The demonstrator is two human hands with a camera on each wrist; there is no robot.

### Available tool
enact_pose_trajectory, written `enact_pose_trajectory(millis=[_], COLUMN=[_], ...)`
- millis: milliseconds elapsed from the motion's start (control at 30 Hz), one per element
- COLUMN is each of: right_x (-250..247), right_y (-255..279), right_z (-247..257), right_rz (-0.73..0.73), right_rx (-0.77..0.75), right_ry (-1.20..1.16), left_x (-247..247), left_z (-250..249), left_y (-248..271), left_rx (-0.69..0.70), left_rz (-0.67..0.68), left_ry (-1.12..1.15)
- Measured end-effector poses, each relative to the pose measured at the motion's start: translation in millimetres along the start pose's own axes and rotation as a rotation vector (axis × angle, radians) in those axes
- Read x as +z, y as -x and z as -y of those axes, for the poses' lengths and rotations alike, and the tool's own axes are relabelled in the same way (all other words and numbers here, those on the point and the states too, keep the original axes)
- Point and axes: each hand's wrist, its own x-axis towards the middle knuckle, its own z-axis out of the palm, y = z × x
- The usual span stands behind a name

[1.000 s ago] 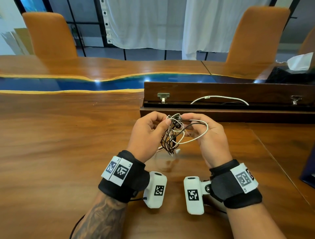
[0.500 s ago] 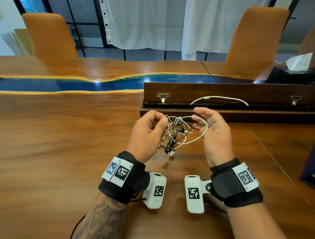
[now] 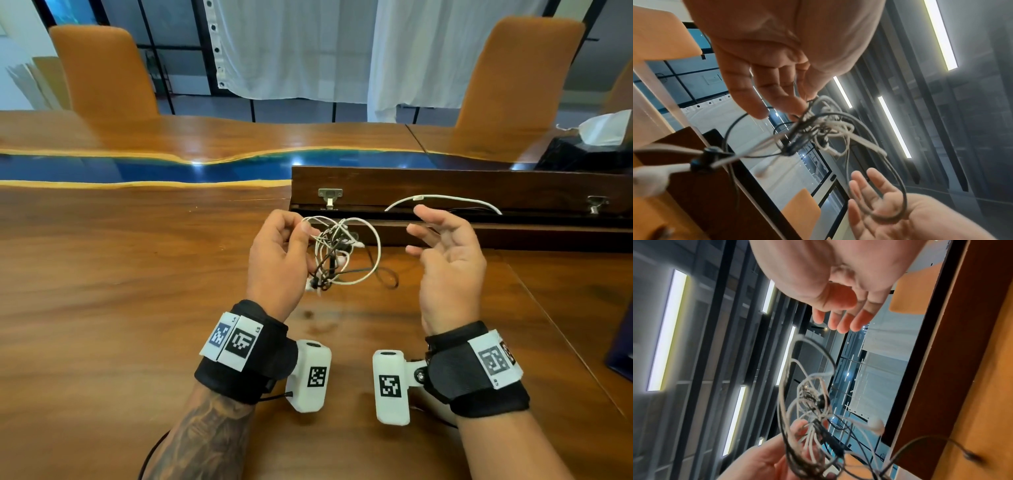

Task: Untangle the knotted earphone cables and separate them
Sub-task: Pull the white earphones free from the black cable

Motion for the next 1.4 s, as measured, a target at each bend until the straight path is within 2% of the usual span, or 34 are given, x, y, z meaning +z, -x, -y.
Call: enact_pose_trajectory(millis=[133,233,333,400,567,733,867,933,1000,1067,1200,1300,1400], right_x=[2.4,5.3,7.3,7.2,4.8,6.4,6.8,7.5,8.5,10.1,9.7,7.2,6.0], right_y=[3.0,7.3,12.9,13.9,12.2,13.0,13.3,13.7,14.4,15.4,14.5,11.6,9.7], right_z=[7.7,6.3,3.1,4.5,8.2,9.2,6.5,6.7,7.8,7.7,4.0,1.7,4.3], right_rz=[0.024,0.244,0.480,0.515,0.485,0.494,0.385,0.352,0.350,0.347,0.356,0.376,0.268], right_rx=[-0.087,-0.144,-0.005,0.025,0.077,0.085,0.043,0.029,0.034,0.050,0.029,0.010,-0.053], right_ry=[-0.002,0.195,0.279,0.306,0.275,0.220,0.299,0.276,0.251,0.239,0.322,0.397,0.409], left_x=[0.2,3.6,6.3,7.9,9.9,11.6,10.8,11.1,11.9,11.6,10.5,10.0,11.6], left_z=[1.4,-0.2,-1.4,-2.1,-5.2,-8.8,-11.0,-9.4,-4.2,-0.6,-0.9,-2.8,-2.2], left_y=[1.5,4.3,6.2,6.7,7.1,9.3,11.6,12.9,12.6,10.6,8.9,9.6,10.4], left_rx=[0.025,0.043,0.024,-0.006,-0.078,-0.021,-0.011,0.008,0.049,0.030,-0.038,-0.039,-0.043], left_rz=[0.039,0.091,0.104,0.091,0.088,0.165,0.272,0.319,0.290,0.244,0.247,0.256,0.263], left_ry=[-0.100,-0.112,-0.054,-0.009,0.109,0.128,0.076,-0.043,-0.197,-0.255,-0.174,-0.149,-0.171])
